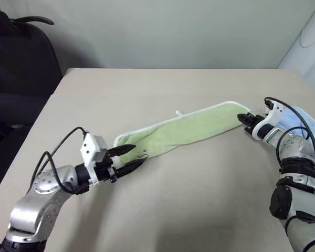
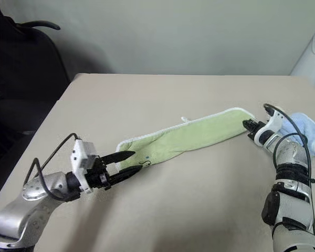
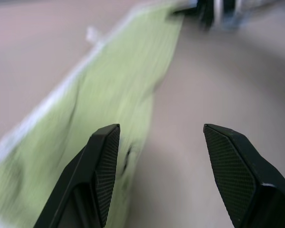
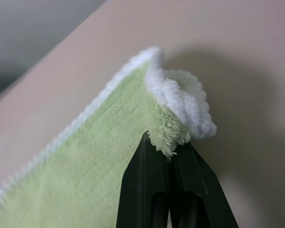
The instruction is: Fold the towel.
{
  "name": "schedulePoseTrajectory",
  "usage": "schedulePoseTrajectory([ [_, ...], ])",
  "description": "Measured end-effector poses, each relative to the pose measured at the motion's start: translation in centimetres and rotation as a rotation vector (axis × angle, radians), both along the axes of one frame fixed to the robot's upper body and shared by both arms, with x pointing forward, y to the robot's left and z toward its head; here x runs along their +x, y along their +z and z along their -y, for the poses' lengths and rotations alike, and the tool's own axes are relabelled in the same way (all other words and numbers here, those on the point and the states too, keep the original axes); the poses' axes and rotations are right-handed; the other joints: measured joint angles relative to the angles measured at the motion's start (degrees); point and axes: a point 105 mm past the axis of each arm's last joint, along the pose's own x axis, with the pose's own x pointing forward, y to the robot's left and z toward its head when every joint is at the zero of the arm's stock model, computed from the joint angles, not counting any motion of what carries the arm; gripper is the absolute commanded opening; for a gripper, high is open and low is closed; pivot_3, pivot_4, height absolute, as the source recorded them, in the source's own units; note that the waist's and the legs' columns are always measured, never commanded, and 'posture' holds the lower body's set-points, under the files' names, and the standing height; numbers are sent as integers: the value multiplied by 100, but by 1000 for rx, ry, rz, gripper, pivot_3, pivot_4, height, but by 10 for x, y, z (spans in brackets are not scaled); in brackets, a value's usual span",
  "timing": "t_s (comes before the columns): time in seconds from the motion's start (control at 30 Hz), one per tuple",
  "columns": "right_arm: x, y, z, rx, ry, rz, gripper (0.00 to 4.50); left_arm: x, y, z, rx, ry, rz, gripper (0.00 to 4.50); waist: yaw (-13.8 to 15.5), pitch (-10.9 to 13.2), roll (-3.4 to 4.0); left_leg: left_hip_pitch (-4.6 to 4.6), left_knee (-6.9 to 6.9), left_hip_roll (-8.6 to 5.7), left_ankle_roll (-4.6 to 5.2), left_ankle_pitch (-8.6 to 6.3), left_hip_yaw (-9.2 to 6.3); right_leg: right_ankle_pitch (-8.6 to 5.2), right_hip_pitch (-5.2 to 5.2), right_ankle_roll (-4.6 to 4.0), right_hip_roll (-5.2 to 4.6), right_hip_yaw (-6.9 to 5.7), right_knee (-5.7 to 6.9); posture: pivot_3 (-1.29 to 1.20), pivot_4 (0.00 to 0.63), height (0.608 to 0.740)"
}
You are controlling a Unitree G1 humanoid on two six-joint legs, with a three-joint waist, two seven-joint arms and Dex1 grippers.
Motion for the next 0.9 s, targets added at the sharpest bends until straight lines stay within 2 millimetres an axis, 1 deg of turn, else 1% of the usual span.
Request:
schedulePoseTrajectory([
  [0.03, 0, 7, 0, -57, 19, 34, 26, 0, 4, -2, -32, 13, -5, 3066, -10, 1, 1, 0, 0, 2, -24, 14, 0, 0, 0, 0, 1, 0, 0, 0, 150, 740],
  [0.07, -1, 16, -2, -132, 47, 78, 26, 3, 8, -3, -69, 38, -6, 3066, -11, 2, 3, 0, 0, 3, -27, 16, 0, 0, 0, 0, 2, 0, -1, 0, 150, 740],
  [0.13, -1, 36, -12, -267, 115, 179, 26, 12, 20, -8, -136, 98, 15, 3066, -8, 1, 2, 2, 2, 7, -27, 16, -2, 0, 3, 0, 4, -1, 1, 0, 150, 740],
  [0.17, -3, 49, -23, -378, 175, 253, 26, 20, 27, -11, -172, 145, 30, 3066, -4, 2, 3, 4, 7, 10, -26, 16, -2, 0, 8, 0, 9, 0, -1, 0, 150, 740],
  [0.2, -6, 57, -34, -450, 229, 311, 26, 26, 31, -14, -198, 183, 40, 3066, -11, 1, 2, 5, 7, 12, -27, 16, -2, 0, 8, 0, 11, 0, -2, 0, 150, 740],
  [0.23, -10, 63, -48, -544, 298, 372, 26, 32, 34, -17, -227, 225, 44, 3066, -14, 1, 1, 5, 8, 15, -28, 16, -1, 0, 10, 0, 15, 0, -2, 0, 150, 740],
  [0.27, -16, 65, -62, -645, 374, 426, 26, 38, 35, -20, -248, 262, 40, 3066, -15, 0, 0, 6, 9, 18, -30, 16, -1, 0, 11, 0, 17, 0, -6, 0, 150, 740],
  [0.3, -21, 63, -75, -720, 448, 464, 26, 41, 34, -22, -258, 285, 34, 3066, -18, 0, -2, 6, 9, 23, -35, 17, 0, 0, 11, 0, 21, 0, -8, 0, 150, 740],
  [0.33, -28, 56, -90, -812, 537, 500, 26, 43, 33, -22, -270, 301, 26, 3066, -21, 0, -4, 6, 10, 30, -43, 15, 2, 0, 13, 0, 26, 0, -12, 0, 150, 740],
  [0.37, -34, 44, -103, -890, 618, 519, 26, 44, 31, -21, -274, 308, 20, 3066, -22, 0, -7, 6, 11, 33, -46, 14, 3, 0, 13, 0, 30, 0, -15, 0, 150, 740],
  [0.5, -53, -7, -135, -1130, 867, 538, 26, 46, 25, -14, -295, 316, -4, 3066, 1, 4, -13, 5, 14, 35, -47, 13, 3, 0, 13, 0, 30, 1, -15, 0, 150, 740],
  [0.53, -55, -16, -141, -1164, 906, 547, 26, 47, 24, -12, -297, 318, -10, 3066, -3, 4, -13, 5, 16, 37, -46, 12, 3, 1, 13, 0, 30, 2, -13, 0, 150, 740],
  [0.57, -56, -21, -145, -1176, 923, 553, 26, 48, 23, -10, -299, 317, -12, 3066, -3, 4, -14, 5, 18, 37, -46, 12, 4, 1, 13, 0, 31, 2, -11, 0, 150, 740],
  [0.67, -57, -28, -151, -1148, 947, 545, 633, 48, 19, -5, -306, 323, -27, 3066, 5, 4, -14, 5, 17, 38, -47, 13, 4, 1, 13, 0, 31, 1, -9, 0, 150, 740],
  [0.7, -58, -30, -152, -1134, 957, 536, 910, 48, 17, -4, -307, 323, -32, 3066, 9, 4, -15, 5, 17, 38, -48, 13, 5, 1, 14, 0, 31, 1, -10, 0, 150, 740],
  [0.77, -61, -31, -149, -1070, 957, 509, 1623, 46, 14, -3, -308, 338, -41, 3066, 18, 3, -20, 5, 15, 38, -55, 15, 6, 1, 16, 0, 33, 1, -16, 0, 150, 740],
  [0.83, -62, -25, -143, -985, 921, 487, 2299, 46, 9, -5, -315, 361, -61, 3066, 21, 4, -21, 4, 13, 39, -58, 15, 9, 1, 17, 0, 33, 2, -22, 0, 150, 740],
  [0.9, -67, -14, -137, -877, 895, 484, 2299, 44, 2, -7, -323, 384, -86, 3066, 29, 4, -22, 3, 12, 39, -60, 16, 10, 0, 19, 0, 34, 2, -28, 0, 150, 740],
])
